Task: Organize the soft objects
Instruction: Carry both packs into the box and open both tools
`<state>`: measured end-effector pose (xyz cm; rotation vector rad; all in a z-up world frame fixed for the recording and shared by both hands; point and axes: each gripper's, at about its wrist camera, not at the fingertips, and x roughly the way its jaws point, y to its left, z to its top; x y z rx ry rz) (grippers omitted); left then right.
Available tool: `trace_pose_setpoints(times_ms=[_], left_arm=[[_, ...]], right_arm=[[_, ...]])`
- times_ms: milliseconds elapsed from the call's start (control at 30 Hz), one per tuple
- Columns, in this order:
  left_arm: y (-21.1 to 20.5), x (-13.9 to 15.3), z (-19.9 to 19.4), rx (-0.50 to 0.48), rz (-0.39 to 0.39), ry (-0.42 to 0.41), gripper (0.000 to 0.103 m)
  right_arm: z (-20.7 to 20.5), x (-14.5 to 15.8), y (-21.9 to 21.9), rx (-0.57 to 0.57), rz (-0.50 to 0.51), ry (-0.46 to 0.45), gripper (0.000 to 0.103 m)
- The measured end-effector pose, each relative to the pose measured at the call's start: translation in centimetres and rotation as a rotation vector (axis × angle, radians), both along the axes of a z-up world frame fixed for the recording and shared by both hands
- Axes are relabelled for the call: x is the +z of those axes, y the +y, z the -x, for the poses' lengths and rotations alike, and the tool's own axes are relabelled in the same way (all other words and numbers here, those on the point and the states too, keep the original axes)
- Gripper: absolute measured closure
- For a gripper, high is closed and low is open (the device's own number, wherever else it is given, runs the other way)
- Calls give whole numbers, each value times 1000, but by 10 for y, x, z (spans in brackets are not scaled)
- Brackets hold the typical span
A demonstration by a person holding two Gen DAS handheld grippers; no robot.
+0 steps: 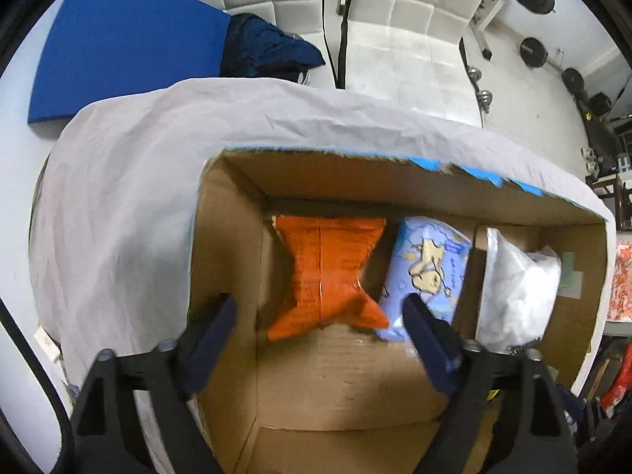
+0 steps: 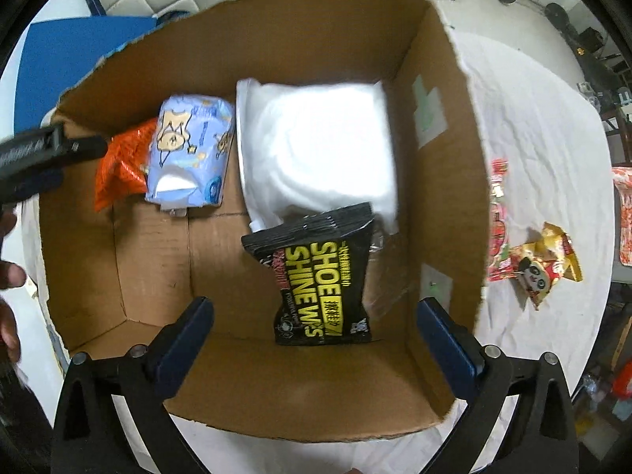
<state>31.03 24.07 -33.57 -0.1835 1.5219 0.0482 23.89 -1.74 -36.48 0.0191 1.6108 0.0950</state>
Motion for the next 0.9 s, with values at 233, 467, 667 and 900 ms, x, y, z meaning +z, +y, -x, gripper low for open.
trace_pose_setpoints(times_ms=[233,467,667,900], left_arm=[[-13,32,48,-26,-43,-118,6],[-30,80,104,-49,-75,-239,6],[-36,125,141,-25,-69,-321,6],[-41,165,179,-22,-68,-368,6]], right_arm=[[-1,25,-9,7,4,-68,0],[23,62,-14,33,-10,-159,0],[55,105,-23,49,-40,-236,0],[93,147,-28,79,-68,-303,0]])
